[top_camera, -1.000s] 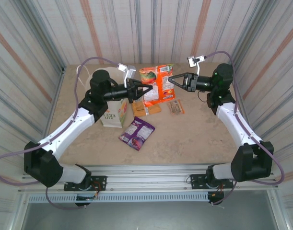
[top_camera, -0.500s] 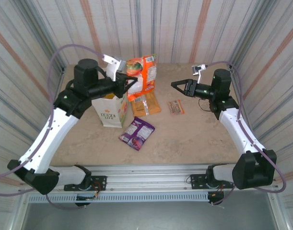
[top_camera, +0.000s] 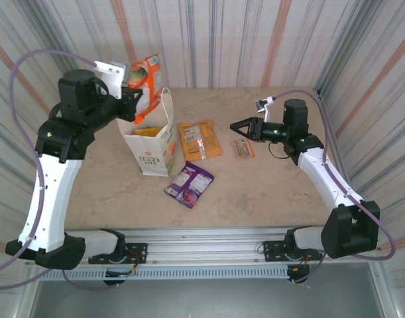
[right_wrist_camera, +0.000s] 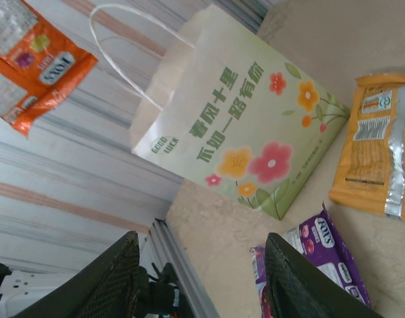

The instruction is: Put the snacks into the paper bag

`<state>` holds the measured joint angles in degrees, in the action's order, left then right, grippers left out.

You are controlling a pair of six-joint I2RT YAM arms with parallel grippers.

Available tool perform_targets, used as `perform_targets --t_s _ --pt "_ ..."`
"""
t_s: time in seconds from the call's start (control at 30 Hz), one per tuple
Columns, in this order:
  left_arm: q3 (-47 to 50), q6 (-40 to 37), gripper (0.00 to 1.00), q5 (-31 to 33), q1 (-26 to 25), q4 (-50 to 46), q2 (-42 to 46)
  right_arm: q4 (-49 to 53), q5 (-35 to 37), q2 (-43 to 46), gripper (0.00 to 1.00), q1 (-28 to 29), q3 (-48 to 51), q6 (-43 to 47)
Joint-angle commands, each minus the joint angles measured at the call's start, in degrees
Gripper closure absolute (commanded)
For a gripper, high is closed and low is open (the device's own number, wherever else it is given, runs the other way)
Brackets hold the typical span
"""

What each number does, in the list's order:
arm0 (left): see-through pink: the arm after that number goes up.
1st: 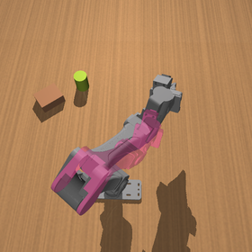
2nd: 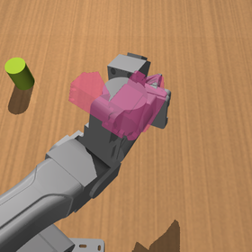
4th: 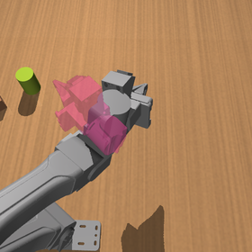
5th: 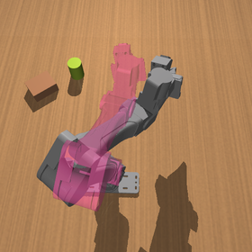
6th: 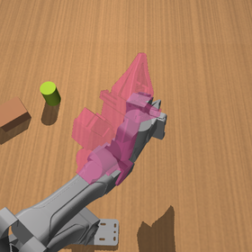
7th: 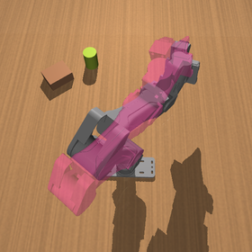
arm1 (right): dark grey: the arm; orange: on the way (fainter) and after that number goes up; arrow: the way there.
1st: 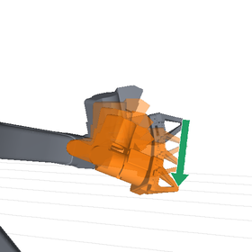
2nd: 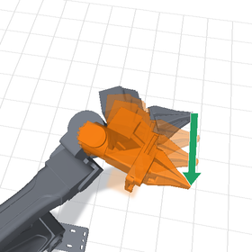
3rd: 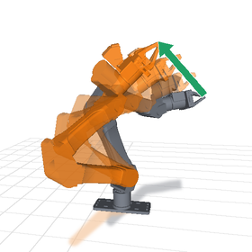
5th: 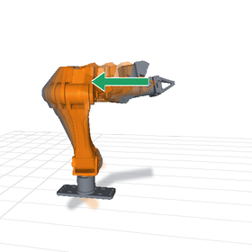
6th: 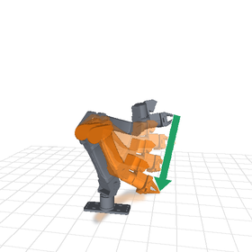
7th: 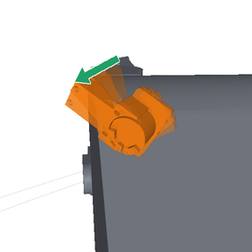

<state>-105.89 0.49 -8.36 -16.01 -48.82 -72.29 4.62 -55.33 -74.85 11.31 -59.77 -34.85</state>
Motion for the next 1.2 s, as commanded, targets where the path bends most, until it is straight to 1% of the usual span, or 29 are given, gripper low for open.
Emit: perform_targets --t_s 0.0,0.1,0.17,0.4,0.6,0.77,0.87,1.17 --pt "-5.1 -1.7 0.99 4.3 3.3 -5.6 -0.5 2.4 0.3 -0.6 0.49 0.7 -1.2 2.4" --pt "-6.3 -1.9 0.99 4.6 5.9 -9.5 -2.0 3.0 0.2 -1.0 0.49 1.1 -1.3 2.7" --pt "-6.8 -2.0 1.00 4.5 6.5 -12.1 -3.5 3.4 0.4 -1.3 0.49 1.2 -1.2 2.9" --pt "-9.4 -2.4 0.99 0.3 6.6 -22.7 -12.0 5.1 0.2 -2.0 0.49 2.1 -1.4 3.1" --pt "-12.6 -2.4 0.99 0.8 6.6 -28.9 -16.9 8.2 0.3 -2.0 0.49 2.6 -1.3 4.8" --pt "-18.1 -2.0 0.99 1.9 6.4 -36.5 -22.0 8.5 0.6 -2.5 0.49 2.8 -0.9 4.9" --pt "-19.4 -1.6 0.97 3.0 6.3 -37.9 -24.2 8.4 0.5 -2.9 0.49 3.0 -1.1 5.0" --pt "-22.9 0.0 0.94 3.2 5.7 -37.9 -29.2 9.4 0.8 -3.1 0.49 3.1 -1.2 5.1"
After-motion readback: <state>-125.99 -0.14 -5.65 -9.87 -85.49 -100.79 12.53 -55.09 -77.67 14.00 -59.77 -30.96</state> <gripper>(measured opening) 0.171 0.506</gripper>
